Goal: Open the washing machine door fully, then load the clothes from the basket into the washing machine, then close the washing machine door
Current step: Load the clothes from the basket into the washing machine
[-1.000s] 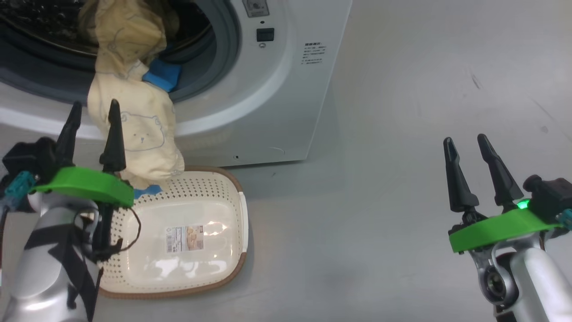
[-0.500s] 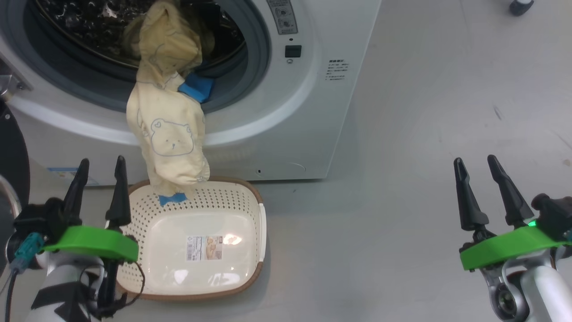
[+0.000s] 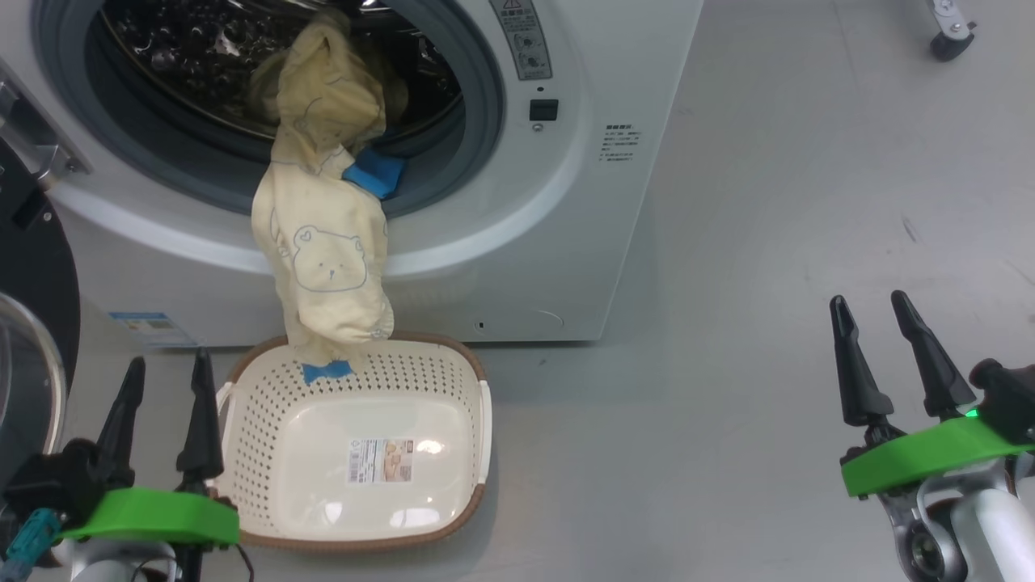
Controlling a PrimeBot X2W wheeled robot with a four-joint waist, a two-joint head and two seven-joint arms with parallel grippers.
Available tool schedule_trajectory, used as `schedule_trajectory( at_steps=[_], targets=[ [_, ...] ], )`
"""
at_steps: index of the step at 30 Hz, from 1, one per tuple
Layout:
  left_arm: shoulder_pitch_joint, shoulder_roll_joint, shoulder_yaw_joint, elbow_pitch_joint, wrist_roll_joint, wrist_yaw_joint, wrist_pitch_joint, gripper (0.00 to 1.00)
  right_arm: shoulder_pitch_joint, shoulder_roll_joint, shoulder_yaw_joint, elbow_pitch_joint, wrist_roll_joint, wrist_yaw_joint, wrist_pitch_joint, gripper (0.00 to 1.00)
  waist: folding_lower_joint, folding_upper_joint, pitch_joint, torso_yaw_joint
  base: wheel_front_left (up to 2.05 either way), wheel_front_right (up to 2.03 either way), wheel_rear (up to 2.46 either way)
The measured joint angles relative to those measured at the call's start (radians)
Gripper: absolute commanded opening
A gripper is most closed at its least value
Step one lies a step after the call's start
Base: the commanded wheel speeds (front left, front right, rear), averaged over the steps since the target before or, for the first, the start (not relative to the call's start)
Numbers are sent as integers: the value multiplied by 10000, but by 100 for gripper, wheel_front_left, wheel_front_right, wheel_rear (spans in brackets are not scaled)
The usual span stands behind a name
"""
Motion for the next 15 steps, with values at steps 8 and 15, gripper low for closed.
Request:
schedule_trajectory(
  at_steps=[8,15],
  targets=[
    [460,-194,263,-372,148,0,0,100,74,-4,-25,-33,0,0,0,100,0,0,-10,-50,0,0,0],
    [456,-274,268,-345,161,0,0,100,143,-4,-25,-46,0,0,0,100,0,0,95,-110,0,0,0]
  ],
)
